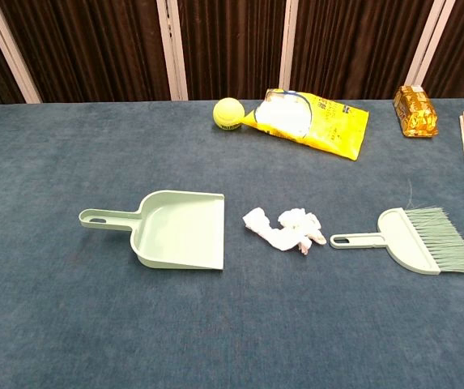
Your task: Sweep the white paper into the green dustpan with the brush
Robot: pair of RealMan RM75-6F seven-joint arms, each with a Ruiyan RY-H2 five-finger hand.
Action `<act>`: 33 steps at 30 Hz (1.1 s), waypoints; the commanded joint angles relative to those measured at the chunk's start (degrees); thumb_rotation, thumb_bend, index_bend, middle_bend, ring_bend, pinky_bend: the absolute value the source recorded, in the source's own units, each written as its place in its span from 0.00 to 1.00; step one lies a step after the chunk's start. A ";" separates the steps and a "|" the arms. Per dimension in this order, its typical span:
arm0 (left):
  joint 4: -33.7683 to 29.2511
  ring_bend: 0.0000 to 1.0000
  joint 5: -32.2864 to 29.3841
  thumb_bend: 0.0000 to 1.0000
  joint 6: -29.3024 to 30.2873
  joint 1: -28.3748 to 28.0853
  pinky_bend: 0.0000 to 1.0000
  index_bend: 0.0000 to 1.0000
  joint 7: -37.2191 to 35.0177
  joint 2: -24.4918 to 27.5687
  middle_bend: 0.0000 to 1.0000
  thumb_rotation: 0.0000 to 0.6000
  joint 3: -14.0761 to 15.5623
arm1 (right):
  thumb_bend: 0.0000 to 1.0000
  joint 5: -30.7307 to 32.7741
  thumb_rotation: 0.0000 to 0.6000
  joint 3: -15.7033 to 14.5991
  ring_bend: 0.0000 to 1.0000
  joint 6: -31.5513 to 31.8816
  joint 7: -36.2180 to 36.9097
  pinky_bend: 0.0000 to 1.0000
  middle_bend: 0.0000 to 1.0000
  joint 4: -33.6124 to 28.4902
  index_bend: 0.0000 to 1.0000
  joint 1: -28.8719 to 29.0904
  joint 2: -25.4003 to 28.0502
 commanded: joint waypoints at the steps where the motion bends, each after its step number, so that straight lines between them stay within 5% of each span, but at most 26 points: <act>1: -0.01 0.00 -0.06 0.00 0.00 0.01 0.00 0.00 -0.07 -0.04 0.00 1.00 -0.04 | 0.39 -0.33 1.00 -0.20 0.00 -0.28 -0.58 0.00 0.00 -0.32 0.00 0.09 0.03; 33: -1.49 0.00 -1.12 0.00 -1.38 -0.08 0.00 0.00 -0.35 0.31 0.00 1.00 0.10 | 0.39 -2.96 1.00 -1.20 0.00 -1.68 -0.32 0.00 0.00 -1.01 0.00 0.58 0.60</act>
